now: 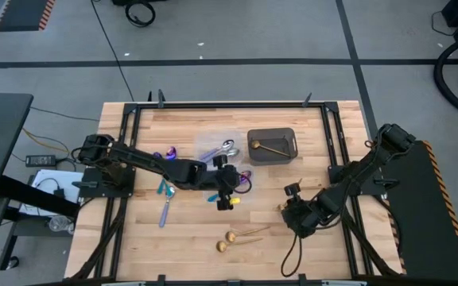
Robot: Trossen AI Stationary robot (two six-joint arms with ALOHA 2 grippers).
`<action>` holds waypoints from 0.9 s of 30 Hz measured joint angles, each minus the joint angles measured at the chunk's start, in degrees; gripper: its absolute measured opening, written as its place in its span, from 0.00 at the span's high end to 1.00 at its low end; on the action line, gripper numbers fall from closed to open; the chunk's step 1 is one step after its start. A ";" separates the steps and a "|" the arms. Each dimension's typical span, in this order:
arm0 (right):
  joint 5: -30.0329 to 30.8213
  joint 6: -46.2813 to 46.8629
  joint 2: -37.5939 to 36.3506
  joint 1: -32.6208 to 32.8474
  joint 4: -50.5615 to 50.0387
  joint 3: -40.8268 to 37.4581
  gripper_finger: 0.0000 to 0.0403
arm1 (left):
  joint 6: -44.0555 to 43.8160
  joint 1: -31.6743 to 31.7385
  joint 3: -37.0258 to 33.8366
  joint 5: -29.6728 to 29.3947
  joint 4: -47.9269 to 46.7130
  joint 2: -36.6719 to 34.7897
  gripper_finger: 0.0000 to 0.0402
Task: Sort silverware by color (type)
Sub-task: Put the gold spoon into the black bin
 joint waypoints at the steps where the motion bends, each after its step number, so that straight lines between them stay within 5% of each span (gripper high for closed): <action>1: -0.54 -0.38 0.00 -0.52 -0.46 0.10 0.75 | 0.48 0.02 0.02 -0.14 0.13 -0.45 0.81; 14: -7.62 -8.17 4.63 -10.38 -10.03 1.71 0.54 | 2.98 -0.91 0.04 -2.34 -2.27 -7.66 0.81; 27: -14.44 -19.91 5.37 -16.84 -6.54 1.78 0.63 | 4.51 -5.17 0.00 -7.20 -3.47 -9.46 0.81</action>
